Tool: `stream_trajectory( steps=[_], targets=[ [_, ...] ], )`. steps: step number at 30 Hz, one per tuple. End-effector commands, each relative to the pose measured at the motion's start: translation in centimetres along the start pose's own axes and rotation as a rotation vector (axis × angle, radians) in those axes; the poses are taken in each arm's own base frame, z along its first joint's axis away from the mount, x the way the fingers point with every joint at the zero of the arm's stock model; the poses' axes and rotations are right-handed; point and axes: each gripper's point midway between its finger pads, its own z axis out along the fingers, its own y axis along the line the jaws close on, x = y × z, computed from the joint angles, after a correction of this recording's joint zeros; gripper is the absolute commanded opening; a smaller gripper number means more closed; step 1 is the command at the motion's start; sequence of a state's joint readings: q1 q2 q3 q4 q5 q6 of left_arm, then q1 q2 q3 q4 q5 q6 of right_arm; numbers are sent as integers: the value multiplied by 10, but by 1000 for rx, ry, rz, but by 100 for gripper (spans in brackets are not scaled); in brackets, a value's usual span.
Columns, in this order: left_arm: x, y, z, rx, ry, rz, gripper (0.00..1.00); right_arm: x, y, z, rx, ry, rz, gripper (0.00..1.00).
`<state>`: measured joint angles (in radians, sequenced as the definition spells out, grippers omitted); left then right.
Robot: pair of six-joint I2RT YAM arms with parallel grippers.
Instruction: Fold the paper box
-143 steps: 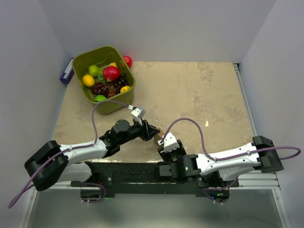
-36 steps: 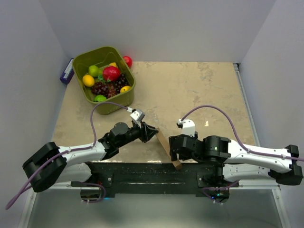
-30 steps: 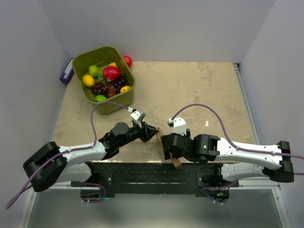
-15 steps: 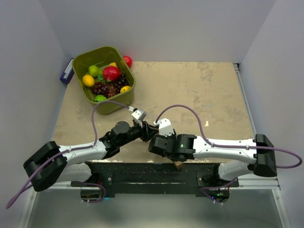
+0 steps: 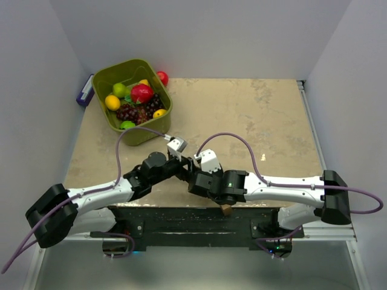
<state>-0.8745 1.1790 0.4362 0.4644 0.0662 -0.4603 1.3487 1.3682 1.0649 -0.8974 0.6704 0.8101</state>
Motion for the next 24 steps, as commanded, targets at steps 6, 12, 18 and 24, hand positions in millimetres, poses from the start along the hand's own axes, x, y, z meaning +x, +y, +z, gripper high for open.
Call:
stream_trajectory(
  steps=[6, 12, 18, 24],
  targets=[
    [-43, 13, -27, -110, -17, -12, 93, -35, -31, -11, 84, -109, 30, 30],
    [-74, 28, -62, -220, -46, -23, 96, -52, -51, -3, 143, -123, 24, 29],
    [-110, 43, -98, -327, -103, 42, 98, -85, -72, 24, 289, -138, -39, 29],
    [-125, 71, -127, -525, -127, 117, 98, -106, -80, 66, 423, -125, -124, 29]
  ],
)
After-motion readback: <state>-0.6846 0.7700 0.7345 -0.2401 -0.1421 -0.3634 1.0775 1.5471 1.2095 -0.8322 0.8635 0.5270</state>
